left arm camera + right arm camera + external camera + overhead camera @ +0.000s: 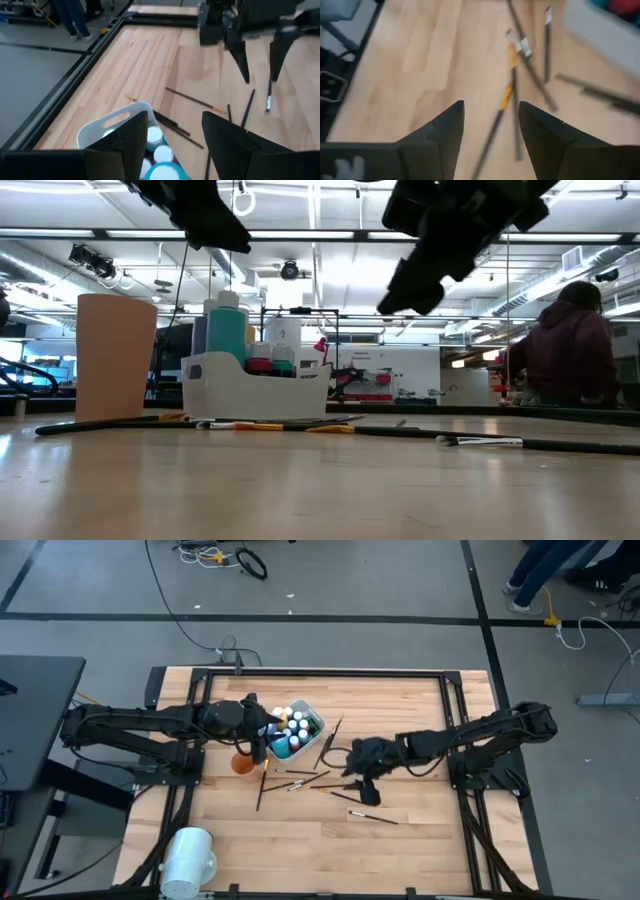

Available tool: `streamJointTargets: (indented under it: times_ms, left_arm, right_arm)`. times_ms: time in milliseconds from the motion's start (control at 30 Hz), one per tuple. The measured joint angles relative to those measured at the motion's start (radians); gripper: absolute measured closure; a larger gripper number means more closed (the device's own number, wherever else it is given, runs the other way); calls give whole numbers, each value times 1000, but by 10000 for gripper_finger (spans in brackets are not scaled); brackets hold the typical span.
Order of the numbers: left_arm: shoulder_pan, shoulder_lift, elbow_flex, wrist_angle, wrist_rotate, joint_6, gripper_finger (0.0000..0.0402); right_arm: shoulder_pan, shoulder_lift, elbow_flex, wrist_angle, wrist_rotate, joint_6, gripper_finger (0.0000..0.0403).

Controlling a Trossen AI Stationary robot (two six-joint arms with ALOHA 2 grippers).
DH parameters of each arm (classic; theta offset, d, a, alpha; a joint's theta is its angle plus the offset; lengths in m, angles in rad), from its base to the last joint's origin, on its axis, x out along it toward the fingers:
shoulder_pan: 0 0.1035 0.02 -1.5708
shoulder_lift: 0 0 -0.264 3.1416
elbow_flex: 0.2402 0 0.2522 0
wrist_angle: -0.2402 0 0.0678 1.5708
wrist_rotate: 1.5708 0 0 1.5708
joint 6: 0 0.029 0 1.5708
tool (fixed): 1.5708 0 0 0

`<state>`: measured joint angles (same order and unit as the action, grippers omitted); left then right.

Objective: Pick & Place Paint Supplies
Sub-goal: Put the black silver paintbrush into the orange cup

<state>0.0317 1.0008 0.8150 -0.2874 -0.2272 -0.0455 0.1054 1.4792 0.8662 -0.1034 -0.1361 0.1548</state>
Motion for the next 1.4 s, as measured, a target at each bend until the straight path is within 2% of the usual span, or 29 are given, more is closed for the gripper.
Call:
streamJointTargets:
  times_ms: [167, 467, 633, 800, 1033, 1167, 1400]
  left_arm:
    - [-7, 0, 0, 17, 1, 0, 205]
    - [-6, 0, 0, 17, 0, -3, 205]
    - [-6, 0, 0, 15, 0, -3, 205]
    - [-6, 0, 0, 12, 0, 3, 205]
    - [-6, 0, 0, 8, 3, 5, 205]
    - [-6, 0, 0, 6, 4, 6, 205]
    - [-6, 0, 0, 5, 4, 5, 205]
  right_arm:
    - [47, 0, -31, 0, -13, 103, 214]
    - [117, 14, -85, 69, -20, 70, 214]
    - [184, 60, -123, 164, 88, 68, 214]
    - [240, 136, -123, 191, 137, 91, 214]
    - [281, 242, -123, 242, 196, 150, 214]
    - [288, 271, -123, 225, 282, 129, 214]
    - [288, 297, -121, 244, 297, 125, 214]
